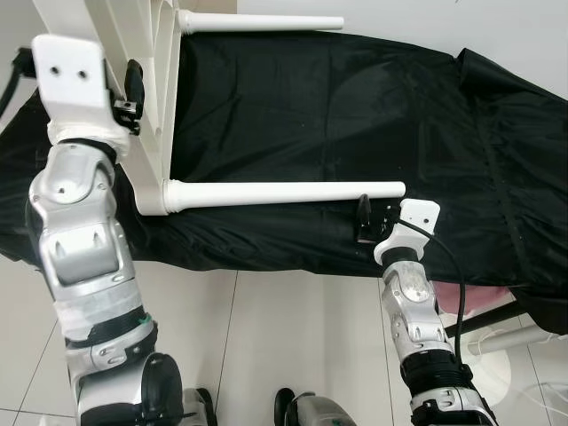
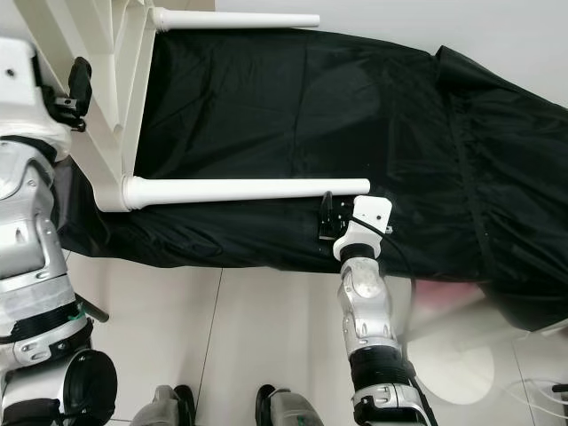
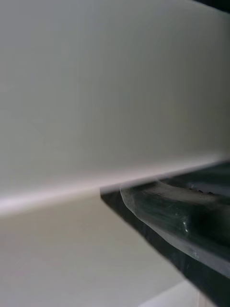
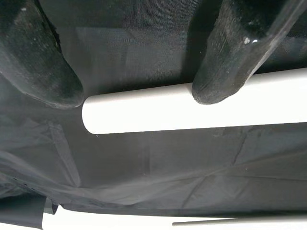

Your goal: Building children table

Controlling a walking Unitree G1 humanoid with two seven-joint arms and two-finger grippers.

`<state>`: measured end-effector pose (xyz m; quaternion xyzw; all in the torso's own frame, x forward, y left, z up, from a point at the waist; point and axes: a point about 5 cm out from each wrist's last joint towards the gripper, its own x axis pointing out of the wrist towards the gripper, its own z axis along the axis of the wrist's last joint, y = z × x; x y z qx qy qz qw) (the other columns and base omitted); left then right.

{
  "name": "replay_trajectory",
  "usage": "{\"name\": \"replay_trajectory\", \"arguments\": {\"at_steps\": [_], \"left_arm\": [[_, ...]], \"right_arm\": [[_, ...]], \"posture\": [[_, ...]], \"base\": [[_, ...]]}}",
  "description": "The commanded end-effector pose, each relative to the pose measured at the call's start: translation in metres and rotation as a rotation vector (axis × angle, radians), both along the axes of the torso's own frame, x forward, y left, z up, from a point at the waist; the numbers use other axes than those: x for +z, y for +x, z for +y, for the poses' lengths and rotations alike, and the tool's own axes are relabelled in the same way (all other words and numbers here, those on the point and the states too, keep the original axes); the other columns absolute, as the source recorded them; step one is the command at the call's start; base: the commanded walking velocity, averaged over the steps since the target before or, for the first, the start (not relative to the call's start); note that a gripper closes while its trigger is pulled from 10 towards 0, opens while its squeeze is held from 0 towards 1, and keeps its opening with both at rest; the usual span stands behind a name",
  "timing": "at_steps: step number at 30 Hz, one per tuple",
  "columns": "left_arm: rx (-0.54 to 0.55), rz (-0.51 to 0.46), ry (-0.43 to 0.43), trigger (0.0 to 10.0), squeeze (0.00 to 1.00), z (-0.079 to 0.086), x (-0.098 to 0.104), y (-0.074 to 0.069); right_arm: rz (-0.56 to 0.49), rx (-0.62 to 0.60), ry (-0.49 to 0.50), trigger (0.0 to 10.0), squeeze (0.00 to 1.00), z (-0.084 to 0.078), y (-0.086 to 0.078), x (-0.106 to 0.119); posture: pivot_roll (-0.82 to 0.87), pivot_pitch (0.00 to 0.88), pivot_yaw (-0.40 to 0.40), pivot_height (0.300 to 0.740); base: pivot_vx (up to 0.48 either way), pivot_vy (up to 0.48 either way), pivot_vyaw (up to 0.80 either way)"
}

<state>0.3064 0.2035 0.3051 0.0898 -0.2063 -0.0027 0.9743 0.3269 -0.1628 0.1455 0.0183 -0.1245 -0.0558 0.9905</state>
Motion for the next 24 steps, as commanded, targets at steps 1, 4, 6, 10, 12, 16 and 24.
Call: {"name": "replay_trajectory", "arguments": {"at_steps": [1, 4, 6, 10, 12, 16, 24], "left_arm": [[-0.071, 0.020, 0.041, 10.0, 1.00, -0.002, -0.007, -0.003], [-0.172, 0.006, 0.092, 10.0, 0.00, -0.012, -0.008, -0.006], [-0.185, 0.018, 0.091, 10.0, 0.00, -0.013, -0.009, -0.006], [-0.226, 0.006, 0.091, 10.0, 0.00, -0.014, -0.008, -0.006], [-0.267, -0.008, 0.105, 10.0, 0.00, -0.015, -0.007, -0.009], [-0.405, 0.001, 0.156, 10.0, 0.00, -0.010, -0.009, -0.022], [-0.590, 0.044, 0.147, 10.0, 0.00, -0.004, -0.014, -0.042]], "right_arm": [[0.031, -0.011, -0.002, 10.0, 0.00, -0.004, -0.002, -0.009], [0.029, -0.008, -0.008, 10.0, 0.00, -0.003, -0.002, -0.008], [0.029, -0.007, -0.009, 10.0, 0.00, -0.003, -0.001, -0.008], [0.028, -0.004, -0.012, 10.0, 0.00, -0.003, 0.000, -0.008], [0.027, -0.002, -0.012, 10.0, 0.00, -0.003, 0.000, -0.008], [0.021, 0.006, -0.019, 10.0, 0.00, -0.003, 0.001, -0.007], [0.014, 0.016, -0.033, 10.0, 0.00, -0.004, 0.004, -0.004]], "posture": [[0.09, 0.182, -0.093, 0.740], [0.09, 0.183, -0.094, 0.740], [0.09, 0.184, -0.095, 0.740], [0.09, 0.185, -0.095, 0.740], [0.09, 0.184, -0.095, 0.740], [0.09, 0.182, -0.095, 0.740], [0.10, 0.180, -0.100, 0.740]], "base": [[0.000, 0.000, 0.00], [0.000, 0.000, 0.00], [0.000, 0.000, 0.00], [0.000, 0.000, 0.00], [0.000, 0.000, 0.00], [0.000, 0.000, 0.00], [0.000, 0.000, 0.00]]}}
